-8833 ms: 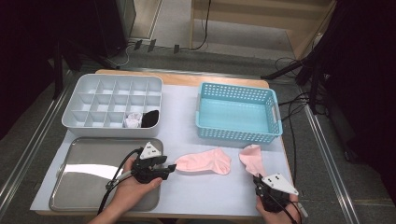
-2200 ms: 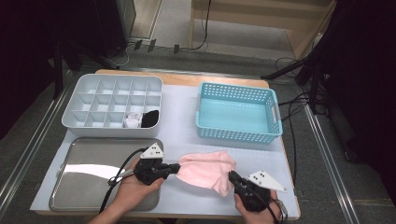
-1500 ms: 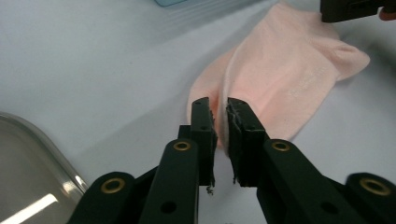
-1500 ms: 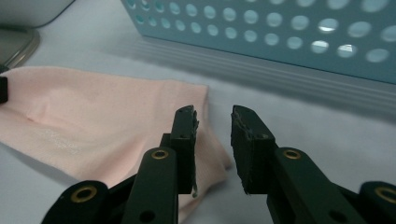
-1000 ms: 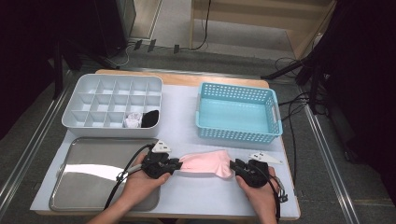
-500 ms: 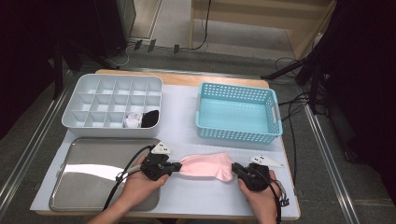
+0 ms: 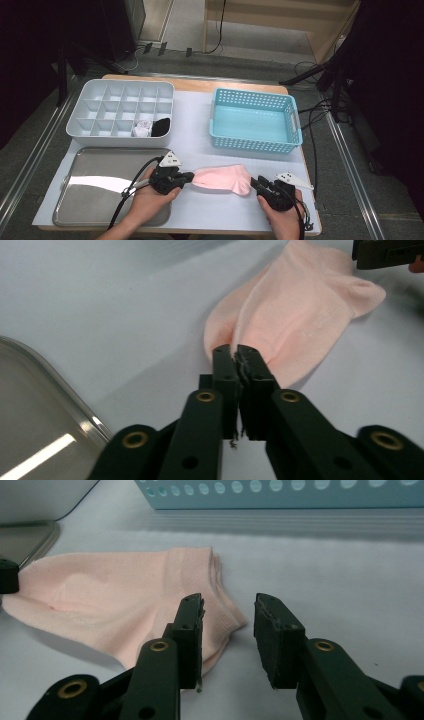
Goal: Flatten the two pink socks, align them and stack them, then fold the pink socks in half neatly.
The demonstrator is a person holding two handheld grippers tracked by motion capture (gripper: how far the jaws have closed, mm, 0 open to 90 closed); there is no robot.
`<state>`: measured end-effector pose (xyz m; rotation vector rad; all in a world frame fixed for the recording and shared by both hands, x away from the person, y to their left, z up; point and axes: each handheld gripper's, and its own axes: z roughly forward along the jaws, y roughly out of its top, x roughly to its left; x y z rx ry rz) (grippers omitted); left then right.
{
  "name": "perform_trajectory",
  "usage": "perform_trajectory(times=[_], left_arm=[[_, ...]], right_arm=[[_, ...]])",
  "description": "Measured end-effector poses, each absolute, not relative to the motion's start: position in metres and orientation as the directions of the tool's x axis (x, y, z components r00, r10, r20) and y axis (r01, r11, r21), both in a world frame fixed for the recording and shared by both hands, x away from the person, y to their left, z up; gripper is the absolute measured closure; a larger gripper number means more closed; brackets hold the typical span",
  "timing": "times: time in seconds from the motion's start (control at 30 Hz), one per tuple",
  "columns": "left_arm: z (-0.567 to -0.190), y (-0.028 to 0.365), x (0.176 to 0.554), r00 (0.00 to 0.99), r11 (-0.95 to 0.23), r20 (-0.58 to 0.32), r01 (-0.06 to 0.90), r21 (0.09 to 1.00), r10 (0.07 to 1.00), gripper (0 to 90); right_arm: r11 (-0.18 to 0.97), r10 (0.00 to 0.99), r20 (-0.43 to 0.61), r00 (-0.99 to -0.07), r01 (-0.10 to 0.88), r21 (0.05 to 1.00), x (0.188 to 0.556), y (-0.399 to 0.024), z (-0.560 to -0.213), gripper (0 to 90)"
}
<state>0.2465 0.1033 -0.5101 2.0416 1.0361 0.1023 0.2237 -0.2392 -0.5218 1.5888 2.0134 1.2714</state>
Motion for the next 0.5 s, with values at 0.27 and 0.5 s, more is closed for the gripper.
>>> perform_trajectory(times=[0.27, 0.5], left_arm=[[-0.51, 0.103, 0.245, 0.666, -0.329, -0.272, 0.63, 0.703, 0.695, 90.0], [-0.513, 0.104, 0.246, 0.674, -0.353, -0.253, 0.625, 0.696, 0.694, 90.0]], right_arm=[[0.055, 0.903, 0.241, -0.356, 0.651, 0.757, 0.225, -0.225, -0.525, 83.7], [0.013, 0.897, 0.261, -0.356, 0.613, 0.79, 0.225, -0.229, -0.517, 85.7]])
